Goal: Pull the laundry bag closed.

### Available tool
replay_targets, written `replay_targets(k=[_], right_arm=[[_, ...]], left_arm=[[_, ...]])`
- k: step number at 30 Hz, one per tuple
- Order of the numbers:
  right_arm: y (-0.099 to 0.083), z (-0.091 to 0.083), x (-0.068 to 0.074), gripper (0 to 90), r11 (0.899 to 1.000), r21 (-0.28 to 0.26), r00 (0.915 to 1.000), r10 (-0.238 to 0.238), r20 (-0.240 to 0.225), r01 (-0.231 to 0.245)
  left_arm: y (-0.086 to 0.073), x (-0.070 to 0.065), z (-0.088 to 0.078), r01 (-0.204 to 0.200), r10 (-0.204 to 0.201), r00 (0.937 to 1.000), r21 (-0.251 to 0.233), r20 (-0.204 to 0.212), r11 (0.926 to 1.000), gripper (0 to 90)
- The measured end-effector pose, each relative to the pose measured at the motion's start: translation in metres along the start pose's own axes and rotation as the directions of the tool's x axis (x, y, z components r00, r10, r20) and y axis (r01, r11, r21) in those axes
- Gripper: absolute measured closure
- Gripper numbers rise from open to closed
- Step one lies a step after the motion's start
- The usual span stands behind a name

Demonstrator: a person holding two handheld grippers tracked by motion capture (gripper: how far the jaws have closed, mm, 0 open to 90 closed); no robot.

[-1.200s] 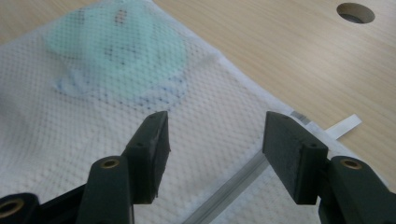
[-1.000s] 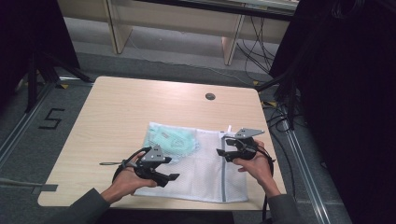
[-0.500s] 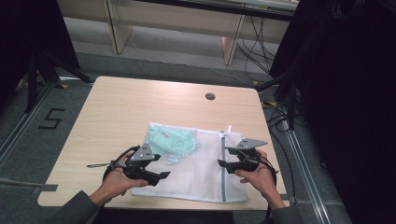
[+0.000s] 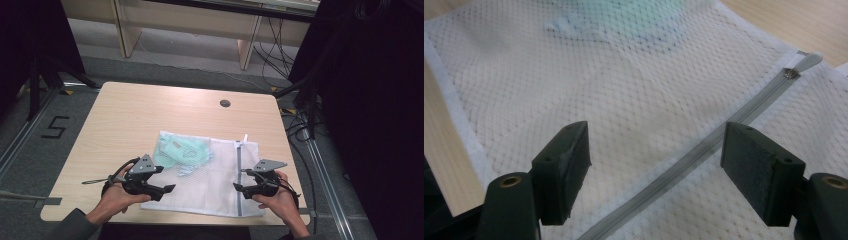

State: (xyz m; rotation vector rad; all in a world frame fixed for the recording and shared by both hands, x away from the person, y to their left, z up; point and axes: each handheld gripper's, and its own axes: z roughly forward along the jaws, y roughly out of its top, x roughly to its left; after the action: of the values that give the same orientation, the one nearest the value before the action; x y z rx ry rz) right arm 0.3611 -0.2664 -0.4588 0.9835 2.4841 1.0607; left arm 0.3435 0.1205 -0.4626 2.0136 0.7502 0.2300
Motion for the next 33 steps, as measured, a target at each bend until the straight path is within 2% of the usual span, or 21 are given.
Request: replay_targets(k=[2,3,5,6,9,11,12,13,15,16,18,19,21,22,23,24,27,28,29,30,33], right_arm=[[-0.003,-0.001,0.003,28.0,1.000,-0.010,0.9999,0.010,0.012,-0.010],[-0.004,-0.004,0.003,27.8,1.000,0.013,1.0000,-0.001,0.005,0.001],[-0.007,-0.004,0.006,27.6,1.000,-0.006,0.9999,0.005,0.012,-0.005],[-0.008,-0.007,0.008,27.1,0.999,0.020,0.9997,0.025,-0.001,-0.025],[-0.012,-0.010,0.009,26.7,1.000,-0.001,0.9999,0.011,0.011,-0.011],[-0.014,-0.012,0.009,26.6,1.000,0.001,0.9999,-0.001,0.016,0.001],[-0.015,-0.013,0.010,26.5,1.000,0.000,0.9998,0.010,0.018,-0.010],[-0.016,-0.015,0.013,26.4,0.999,0.002,0.9992,0.036,0.018,-0.037],[-0.019,-0.016,0.014,26.3,0.999,-0.003,0.9987,0.045,0.023,-0.045],[-0.019,-0.018,0.012,26.2,1.000,-0.002,0.9993,0.024,0.029,-0.024],[-0.022,-0.020,0.013,25.6,0.999,0.006,0.9989,0.035,0.032,-0.035],[-0.022,-0.021,0.014,25.3,0.999,0.011,0.9989,0.040,0.025,-0.040],[-0.025,-0.021,0.016,25.3,0.999,0.010,0.9980,0.052,0.036,-0.053],[-0.026,-0.022,0.015,25.3,0.999,0.018,0.9984,0.039,0.040,-0.039],[-0.027,-0.022,0.014,25.3,1.000,0.013,0.9986,0.019,0.049,-0.019],[-0.028,-0.022,0.016,25.3,0.999,0.016,0.9982,0.028,0.053,-0.029],[-0.030,-0.025,0.017,25.2,0.999,0.018,0.9981,0.031,0.052,-0.032],[-0.030,-0.026,0.019,25.1,0.998,0.031,0.9969,0.061,0.049,-0.062],[-0.031,-0.025,0.017,25.0,1.000,0.015,0.9980,0.026,0.058,-0.027],[-0.031,-0.025,0.018,24.8,0.999,0.021,0.9979,0.036,0.055,-0.037],[-0.031,-0.025,0.017,24.6,0.999,0.022,0.9979,0.024,0.060,-0.025]], left_arm=[[-0.001,0.000,-0.002,-0.004,0.004,1.0000,0.003,-0.002,1.0000,22.9],[-0.001,0.000,-0.003,0.002,-0.002,1.0000,0.005,0.005,1.0000,22.5],[-0.001,0.001,-0.005,-0.015,0.015,0.9999,0.003,0.004,0.9999,22.1],[-0.002,0.000,-0.005,-0.006,0.006,1.0000,-0.009,-0.002,0.9999,22.0],[-0.005,0.001,-0.007,0.006,-0.006,1.0000,0.002,-0.008,1.0000,22.0],[-0.006,0.002,-0.010,-0.015,0.015,0.9998,0.008,-0.015,0.9999,22.0],[-0.007,0.001,-0.011,-0.002,0.002,0.9997,0.012,-0.025,0.9999,22.1],[-0.008,0.001,-0.012,-0.009,0.010,0.9998,0.023,-0.018,0.9997,22.0],[-0.009,0.000,-0.014,-0.025,0.026,0.9994,0.023,-0.025,0.9994,22.0],[-0.011,-0.002,-0.014,-0.003,0.004,0.9996,0.021,-0.027,0.9998,22.0],[-0.012,-0.002,-0.016,-0.029,0.030,0.9993,0.043,-0.021,0.9986,22.0],[-0.014,-0.004,-0.016,-0.014,0.015,0.9994,0.034,-0.031,0.9993,22.1],[-0.015,-0.003,-0.017,-0.059,0.061,0.9977,0.062,-0.030,0.9964,22.1],[-0.016,-0.003,-0.017,-0.057,0.059,0.9977,0.061,-0.035,0.9965,22.1],[-0.017,-0.005,-0.017,-0.028,0.030,0.9988,0.058,-0.039,0.9979,22.1],[-0.017,-0.006,-0.017,-0.017,0.019,0.9992,0.046,-0.037,0.9988,22.1],[-0.017,-0.006,-0.019,-0.027,0.029,0.9990,0.050,-0.036,0.9984,22.1],[-0.017,-0.005,-0.019,-0.036,0.038,0.9985,0.042,-0.040,0.9985,22.1],[-0.017,-0.004,-0.019,-0.038,0.040,0.9983,0.038,-0.042,0.9985,22.1],[-0.017,-0.004,-0.019,-0.018,0.020,0.9988,0.043,-0.046,0.9989,22.1],[-0.017,-0.004,-0.019,-0.021,0.023,0.9984,0.035,-0.051,0.9992,22.1]])
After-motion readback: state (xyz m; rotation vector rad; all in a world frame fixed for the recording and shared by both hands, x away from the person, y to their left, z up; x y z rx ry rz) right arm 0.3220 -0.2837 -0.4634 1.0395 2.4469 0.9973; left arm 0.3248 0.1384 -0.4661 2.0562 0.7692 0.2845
